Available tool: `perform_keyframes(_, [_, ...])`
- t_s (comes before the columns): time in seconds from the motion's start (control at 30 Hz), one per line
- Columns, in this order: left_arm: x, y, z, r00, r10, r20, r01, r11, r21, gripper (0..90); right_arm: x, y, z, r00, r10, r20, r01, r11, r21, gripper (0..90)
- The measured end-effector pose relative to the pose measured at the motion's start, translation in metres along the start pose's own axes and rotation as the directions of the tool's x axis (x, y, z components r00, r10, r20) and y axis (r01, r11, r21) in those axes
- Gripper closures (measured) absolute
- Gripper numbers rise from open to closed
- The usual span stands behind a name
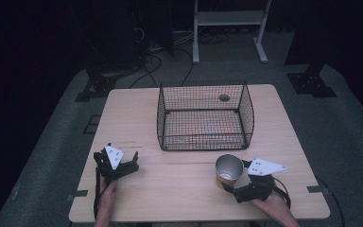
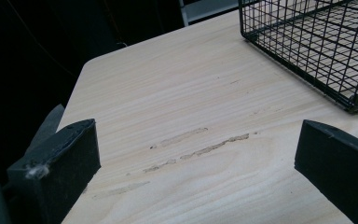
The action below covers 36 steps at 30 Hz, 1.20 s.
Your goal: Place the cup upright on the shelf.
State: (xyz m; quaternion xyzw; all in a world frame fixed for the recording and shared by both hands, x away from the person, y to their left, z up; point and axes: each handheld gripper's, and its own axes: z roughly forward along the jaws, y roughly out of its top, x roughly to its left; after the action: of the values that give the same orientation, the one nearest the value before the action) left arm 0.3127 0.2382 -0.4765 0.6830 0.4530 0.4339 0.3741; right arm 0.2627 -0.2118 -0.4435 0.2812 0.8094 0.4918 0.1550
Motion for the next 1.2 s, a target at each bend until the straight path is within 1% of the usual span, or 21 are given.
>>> perform_keyframes(0.13, [0.0, 0.0, 0.0, 1.0, 0.0, 0.001, 0.0, 1.0, 0.0, 0.0, 0.002, 0.004, 0.006, 0.9999, -0.008, 0.012, 0.008, 1.0, -0.007, 2.6])
perform_keyframes(0.37, [0.0, 0.0, 0.0, 1.0, 0.0, 0.0, 0.0, 1.0, -0.001, 0.0, 0.0, 0.006, 0.013, 0.9998, 0.003, 0.021, -0.003, 1.0, -0.017, 2.7])
perform_keyframes(0.43, [0.0, 0.0, 0.0, 1.0, -0.001, 0.002, 0.001, 1.0, -0.001, 0.0, 0.001, 0.007, 0.014, 0.9996, -0.004, 0.028, 0.004, 1.0, -0.019, 4.3])
perform_keyframes(0.47, [0.0, 0.0, 0.0, 1.0, -0.003, 0.002, 0.003, 1.0, -0.001, 0.0, 0.002, 0.008, 0.014, 0.9995, -0.009, 0.03, 0.01, 1.0, -0.025, 7.0])
perform_keyframes(0.5, [0.0, 0.0, 0.0, 1.0, -0.003, 0.002, 0.003, 1.0, -0.001, 0.0, 0.002, 0.008, 0.014, 0.9995, -0.009, 0.03, 0.01, 1.0, -0.025, 7.0])
perform_keyframes(0.53, [0.0, 0.0, 0.0, 1.0, -0.001, 0.001, 0.001, 1.0, -0.001, 0.0, 0.001, 0.009, 0.014, 0.9994, -0.002, 0.034, 0.003, 0.999, -0.035, 10.7])
perform_keyframes(0.6, [0.0, 0.0, 0.0, 1.0, 0.0, 0.001, 0.0, 1.0, 0.0, 0.0, 0.0, 0.009, 0.014, 0.9995, 0.008, 0.029, -0.007, 0.999, -0.039, 11.2])
perform_keyframes(0.7, [0.0, 0.0, 0.0, 1.0, 0.0, 0.002, 0.0, 1.0, -0.001, 0.0, 0.001, 0.009, 0.014, 0.9996, 0.005, 0.026, -0.004, 0.999, -0.037, 11.3])
perform_keyframes(0.77, [0.0, 0.0, 0.0, 1.0, -0.002, 0.001, 0.002, 1.0, -0.002, 0.0, 0.001, 0.01, 0.013, 0.9999, 0.011, 0.01, -0.01, 0.999, -0.039, 11.5])
perform_keyframes(0.8, [0.0, 0.0, 0.0, 1.0, -0.001, 0.002, 0.001, 1.0, 0.0, 0.0, 0.0, 0.012, 0.012, 0.9997, 0.023, -0.007, -0.024, 0.999, -0.048, 11.8])
perform_keyframes(0.83, [0.0, 0.0, 0.0, 1.0, -0.001, 0.002, 0.001, 1.0, 0.0, 0.0, 0.0, 0.012, 0.012, 0.9997, 0.023, -0.007, -0.024, 0.999, -0.048, 11.8])
perform_keyframes(0.9, [0.0, 0.0, 0.0, 1.0, 0.0, 0.002, 0.0, 1.0, 0.0, 0.0, -0.001, 0.015, 0.01, 0.9992, 0.032, -0.024, -0.034, 0.998, -0.058, 11.8])
perform_keyframes(0.93, [0.0, 0.0, 0.0, 1.0, 0.0, 0.002, 0.0, 1.0, -0.001, 0.0, -0.003, 0.02, 0.008, 0.9987, 0.037, -0.036, -0.04, 0.997, -0.066, 11.8])
perform_keyframes(1.0, [0.0, 0.0, 0.0, 1.0, 0.001, 0.002, -0.001, 1.0, -0.001, 0.0, -0.003, 0.022, 0.007, 0.9984, 0.04, -0.041, -0.043, 0.997, -0.071, 11.8])
perform_keyframes(1.03, [0.0, 0.0, 0.0, 1.0, -0.001, 0.001, 0.001, 1.0, 0.0, 0.0, -0.005, 0.027, 0.005, 0.9975, 0.047, -0.052, -0.051, 0.996, -0.08, 11.8])
perform_keyframes(1.13, [0.0, 0.0, 0.0, 1.0, 0.0, 0.001, 0.0, 1.0, 0.0, 0.0, -0.009, 0.033, 0.003, 0.9975, 0.05, -0.05, -0.053, 0.996, -0.074, 11.8])
perform_keyframes(1.2, [0.0, 0.0, 0.0, 1.0, 0.001, 0.001, -0.001, 1.0, -0.001, 0.0, -0.013, 0.036, 0.003, 0.9962, 0.06, -0.063, -0.065, 0.995, -0.075, 11.8])
